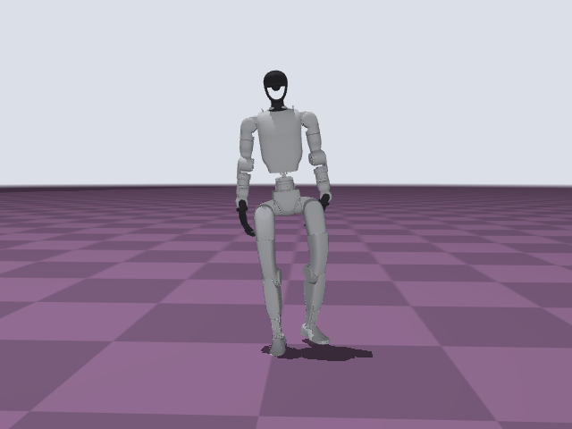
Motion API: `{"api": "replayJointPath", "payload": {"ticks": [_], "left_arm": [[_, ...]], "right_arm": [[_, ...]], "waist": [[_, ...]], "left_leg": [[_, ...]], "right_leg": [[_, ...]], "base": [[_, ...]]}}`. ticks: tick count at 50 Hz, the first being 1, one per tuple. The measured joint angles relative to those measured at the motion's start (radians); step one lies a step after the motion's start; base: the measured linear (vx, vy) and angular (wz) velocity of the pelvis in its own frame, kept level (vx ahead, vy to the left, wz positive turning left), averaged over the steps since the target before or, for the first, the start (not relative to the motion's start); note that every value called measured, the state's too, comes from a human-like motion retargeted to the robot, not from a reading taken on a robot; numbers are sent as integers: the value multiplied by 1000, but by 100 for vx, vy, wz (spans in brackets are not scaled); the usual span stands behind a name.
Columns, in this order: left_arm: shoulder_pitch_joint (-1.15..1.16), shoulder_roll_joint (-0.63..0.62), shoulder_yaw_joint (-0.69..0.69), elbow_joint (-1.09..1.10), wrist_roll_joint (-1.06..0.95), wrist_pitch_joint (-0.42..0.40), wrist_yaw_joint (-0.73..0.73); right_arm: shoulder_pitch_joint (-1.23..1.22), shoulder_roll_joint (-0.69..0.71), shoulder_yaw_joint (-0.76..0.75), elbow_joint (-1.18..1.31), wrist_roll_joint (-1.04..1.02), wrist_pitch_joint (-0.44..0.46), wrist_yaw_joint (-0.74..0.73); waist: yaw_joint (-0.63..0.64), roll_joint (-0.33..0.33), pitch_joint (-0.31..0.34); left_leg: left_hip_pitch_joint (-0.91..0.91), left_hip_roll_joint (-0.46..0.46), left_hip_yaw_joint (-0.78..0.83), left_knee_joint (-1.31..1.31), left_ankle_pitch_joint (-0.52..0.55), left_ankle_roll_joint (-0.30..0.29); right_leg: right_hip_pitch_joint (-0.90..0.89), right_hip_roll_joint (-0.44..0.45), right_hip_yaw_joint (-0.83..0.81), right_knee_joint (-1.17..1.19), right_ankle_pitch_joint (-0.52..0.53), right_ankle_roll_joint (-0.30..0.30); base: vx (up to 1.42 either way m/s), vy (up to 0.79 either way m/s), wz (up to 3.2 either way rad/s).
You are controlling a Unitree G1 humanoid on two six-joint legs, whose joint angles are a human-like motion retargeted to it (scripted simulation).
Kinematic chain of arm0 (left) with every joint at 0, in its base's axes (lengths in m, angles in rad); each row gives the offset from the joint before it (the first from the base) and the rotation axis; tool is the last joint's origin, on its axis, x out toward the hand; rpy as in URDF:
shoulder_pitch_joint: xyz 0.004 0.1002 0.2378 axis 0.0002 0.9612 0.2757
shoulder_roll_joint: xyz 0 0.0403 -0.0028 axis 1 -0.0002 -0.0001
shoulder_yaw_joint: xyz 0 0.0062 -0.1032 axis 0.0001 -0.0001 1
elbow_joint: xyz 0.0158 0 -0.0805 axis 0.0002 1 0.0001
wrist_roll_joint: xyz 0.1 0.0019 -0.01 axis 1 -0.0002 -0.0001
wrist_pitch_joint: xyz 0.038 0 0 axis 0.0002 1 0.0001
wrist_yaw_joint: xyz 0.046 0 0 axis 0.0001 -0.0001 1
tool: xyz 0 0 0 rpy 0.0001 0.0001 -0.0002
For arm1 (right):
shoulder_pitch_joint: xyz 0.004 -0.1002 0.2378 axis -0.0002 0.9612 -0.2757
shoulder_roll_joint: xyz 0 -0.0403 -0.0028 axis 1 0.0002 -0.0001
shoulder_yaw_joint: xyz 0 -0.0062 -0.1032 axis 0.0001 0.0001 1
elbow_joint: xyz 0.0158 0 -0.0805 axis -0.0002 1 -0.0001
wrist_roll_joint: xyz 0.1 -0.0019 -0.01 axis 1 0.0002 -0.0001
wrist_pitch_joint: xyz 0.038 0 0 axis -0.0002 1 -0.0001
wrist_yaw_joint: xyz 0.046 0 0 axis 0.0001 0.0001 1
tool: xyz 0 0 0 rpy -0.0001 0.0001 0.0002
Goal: In place motions
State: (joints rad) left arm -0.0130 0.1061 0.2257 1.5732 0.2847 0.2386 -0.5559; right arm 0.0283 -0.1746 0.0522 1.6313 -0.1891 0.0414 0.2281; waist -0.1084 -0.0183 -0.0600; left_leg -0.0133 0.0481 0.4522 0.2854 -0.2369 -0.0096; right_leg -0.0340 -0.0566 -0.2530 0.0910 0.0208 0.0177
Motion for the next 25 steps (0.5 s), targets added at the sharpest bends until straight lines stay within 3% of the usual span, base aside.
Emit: {"api": "replayJointPath", "payload": {"ticks": [5,7,10,13,15,19,25], "left_arm": [[112,40,22,52,14,-1,183],[160,54,30,89,30,23,198],[228,62,50,127,107,86,159],[315,57,60,127,177,129,105],[370,57,52,127,216,147,83],[435,59,55,127,271,204,103],[417,66,98,127,260,182,101]], "right_arm": [[-100,42,40,-11,59,-16,-13],[-167,55,36,-18,92,-15,10],[-307,78,-41,-37,95,9,33],[-454,102,-82,-88,99,4,54],[-540,113,-88,-145,96,6,76],[-666,106,-81,-282,45,-15,109],[-737,80,-70,-324,10,-55,18]], "waist": [[72,-46,23],[138,-61,52],[218,-55,105],[309,-62,138],[375,-81,164],[464,-127,213],[486,-127,206]], "left_leg": [[-308,122,-61,558,239,15],[-442,146,-108,813,161,20],[-614,283,-87,1144,49,93],[-799,375,-99,1367,-2,111],[-896,393,-97,1449,-11,101],[-979,345,-35,1451,9,87],[-915,314,-19,1357,9,100]], "right_leg": [[-15,-49,7,2,14,20],[-5,-52,35,2,28,11],[5,-35,53,17,34,-19],[-4,-26,113,47,24,-50],[-9,-42,165,68,20,-65],[-23,-104,212,109,10,-80],[-8,-110,161,121,-13,-89]], "base": [[-13,-23,-3],[-6,-19,-60],[-12,-6,-59],[-11,-6,-108],[-2,2,-120],[-2,0,-46],[-1,-3,37]]}}
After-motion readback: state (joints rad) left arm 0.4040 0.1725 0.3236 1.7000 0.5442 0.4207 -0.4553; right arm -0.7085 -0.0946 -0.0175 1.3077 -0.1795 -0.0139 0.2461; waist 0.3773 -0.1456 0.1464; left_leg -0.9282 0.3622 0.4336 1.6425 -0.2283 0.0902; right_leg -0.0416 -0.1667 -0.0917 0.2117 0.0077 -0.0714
